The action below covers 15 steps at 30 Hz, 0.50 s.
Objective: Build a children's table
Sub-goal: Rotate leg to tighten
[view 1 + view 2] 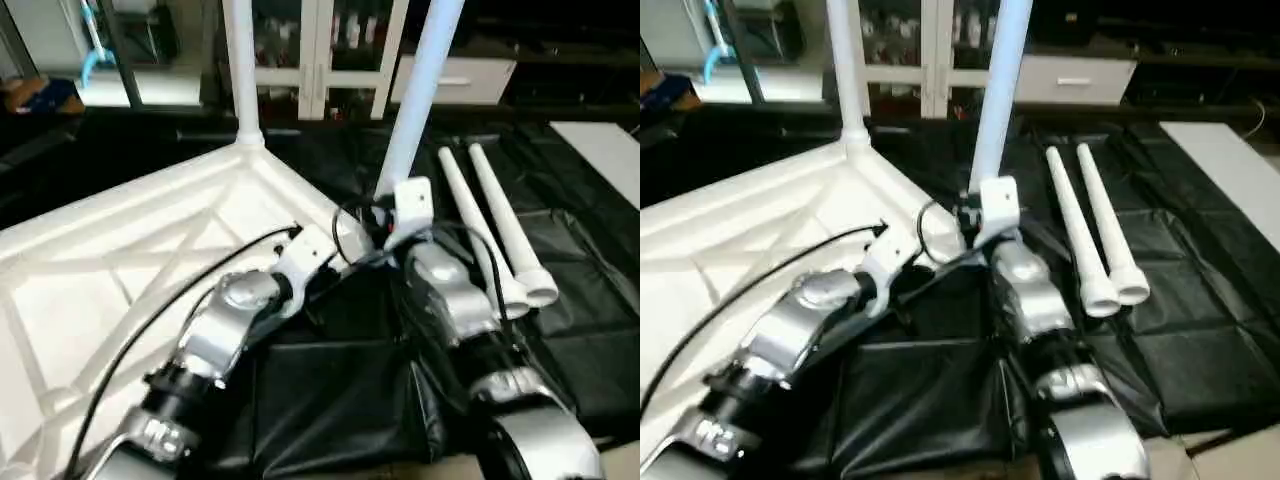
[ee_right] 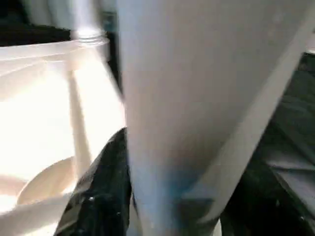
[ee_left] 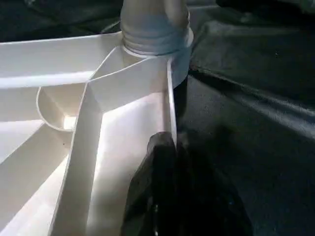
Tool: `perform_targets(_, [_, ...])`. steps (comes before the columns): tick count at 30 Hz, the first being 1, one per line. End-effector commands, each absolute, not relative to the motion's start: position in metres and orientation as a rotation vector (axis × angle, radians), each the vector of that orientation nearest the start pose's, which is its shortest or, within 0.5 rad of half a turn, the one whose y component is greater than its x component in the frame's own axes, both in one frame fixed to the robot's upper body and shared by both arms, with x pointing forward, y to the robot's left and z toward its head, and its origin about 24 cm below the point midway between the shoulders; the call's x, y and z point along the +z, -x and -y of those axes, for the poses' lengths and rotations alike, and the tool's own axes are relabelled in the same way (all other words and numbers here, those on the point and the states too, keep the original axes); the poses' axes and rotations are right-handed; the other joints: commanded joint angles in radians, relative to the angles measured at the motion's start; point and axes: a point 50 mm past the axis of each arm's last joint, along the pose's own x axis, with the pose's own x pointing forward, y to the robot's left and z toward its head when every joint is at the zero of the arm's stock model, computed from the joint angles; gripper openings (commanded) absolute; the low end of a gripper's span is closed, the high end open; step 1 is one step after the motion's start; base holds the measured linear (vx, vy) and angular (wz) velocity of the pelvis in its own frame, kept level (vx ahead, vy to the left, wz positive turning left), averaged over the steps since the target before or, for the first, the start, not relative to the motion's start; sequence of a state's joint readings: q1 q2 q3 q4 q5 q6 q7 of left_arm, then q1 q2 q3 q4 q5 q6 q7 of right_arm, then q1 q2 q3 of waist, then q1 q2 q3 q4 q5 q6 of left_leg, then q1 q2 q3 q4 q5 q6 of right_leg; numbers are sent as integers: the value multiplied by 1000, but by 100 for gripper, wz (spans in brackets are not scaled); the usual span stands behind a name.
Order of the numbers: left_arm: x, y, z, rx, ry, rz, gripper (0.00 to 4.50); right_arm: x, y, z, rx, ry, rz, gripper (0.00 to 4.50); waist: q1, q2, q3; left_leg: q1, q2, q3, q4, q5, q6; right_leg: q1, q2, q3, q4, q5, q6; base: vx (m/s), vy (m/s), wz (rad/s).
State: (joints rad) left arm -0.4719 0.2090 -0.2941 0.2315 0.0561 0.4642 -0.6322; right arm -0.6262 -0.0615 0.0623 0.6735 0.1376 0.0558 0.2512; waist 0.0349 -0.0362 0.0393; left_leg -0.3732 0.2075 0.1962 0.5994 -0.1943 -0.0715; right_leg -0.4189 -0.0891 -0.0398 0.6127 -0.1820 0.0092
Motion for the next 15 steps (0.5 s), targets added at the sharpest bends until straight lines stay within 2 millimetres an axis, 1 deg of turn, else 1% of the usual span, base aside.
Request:
perform_targets(1, [60, -307, -92, -903, -385, -357, 0, 81, -346, 84, 614, -4, -59, 277, 9, 5, -68, 13, 10, -4, -60, -46, 84, 67, -28, 27, -41, 118, -254, 0, 0, 0])
perform_targets(2, [60, -307, -94, -906, -388, -358, 0, 82, -345, 86, 623, -3, -59, 277, 9, 6, -66, 15, 15, -3, -61, -70, 84, 62, -28, 28, -42, 89, -252, 0, 0, 0])
perform_targets(3, [59, -302, -103, -950, -411, -357, 0, 87, -336, 100, 699, 31, -49, 298, 7, 8, -64, 14, 14, -5, -64, -95, 71, 62, -29, 27, -46, 37, -247, 0, 0, 0])
perform_targets(4, [59, -302, -103, -950, -411, -357, 0, 87, -336, 100, 699, 31, -49, 303, 10, 8, -59, 20, 19, -5, -68, -131, 62, 60, -30, 28, -53, -16, -233, 0, 0, 0])
perform_targets(5, [59, -296, -111, -1013, -435, -338, 0, 89, -326, 114, 779, 57, -60, 310, 10, 8, -57, 18, 17, -5, -68, -146, 56, 60, -29, 28, -55, -41, -225, 0, 0, 0])
perform_targets(6, [60, -294, -113, -1040, -443, -328, 0, 89, -322, 119, 806, 63, -64, 322, 13, 11, -59, 20, 21, -5, -69, -157, 47, 59, -31, 30, -55, -57, -216, 0, 0, 0])
perform_targets(7, [61, -290, -114, -1078, -448, -317, 0, 89, -318, 124, 847, 70, -75, 322, 12, 9, -58, 19, 20, -6, -70, -160, 47, 58, -30, 30, -56, -59, -215, 0, 0, 0])
perform_targets(8, [62, -288, -116, -1101, -451, -310, 0, 88, -315, 127, 873, 76, -83, 332, 11, 11, -55, 20, 20, -5, -73, -185, 41, 55, -28, 30, -59, -83, -214, 0, 0, 0])
perform_targets(9, [62, -282, -119, -1143, -455, -321, 0, 86, -309, 136, 921, 102, -108, 340, 14, 12, -54, 21, 22, -8, -75, -204, 33, 56, -32, 30, -60, -110, -210, 0, 0, 0])
perform_targets(10, [62, -274, -123, -1196, -460, -337, 0, 83, -299, 147, 985, 134, -142, 345, 13, 11, -52, 21, 22, -7, -76, -214, 25, 53, -31, 30, -62, -127, -211, 0, 0, 0])
perform_targets(11, [62, -273, -123, -1201, -460, -338, 0, 83, -299, 148, 989, 137, -145, 364, 17, 12, -53, 24, 24, -6, -75, -217, 24, 53, -32, 31, -62, -126, -213, 0, 0, 0])
perform_targets(12, [62, -270, -124, -1218, -460, -342, 0, 82, -296, 152, 1004, 148, -157, 375, 18, 11, -52, 21, 22, -6, -75, -208, 25, 52, -31, 31, -62, -118, -218, 0, 0, 0])
perform_targets(14, [62, -266, -125, -1241, -454, -344, 0, 80, -292, 160, 1008, 170, -177, 387, 21, 8, -51, 21, 20, -4, -75, -210, 24, 50, -30, 32, -63, -130, -218, 0, 0, 0])
perform_targets(15, [63, -263, -125, -1263, -437, -337, 0, 79, -288, 167, 1017, 191, -203, 387, 22, 6, -51, 20, 21, -5, -75, -212, 23, 50, -31, 32, -64, -138, -216, 0, 0, 0])
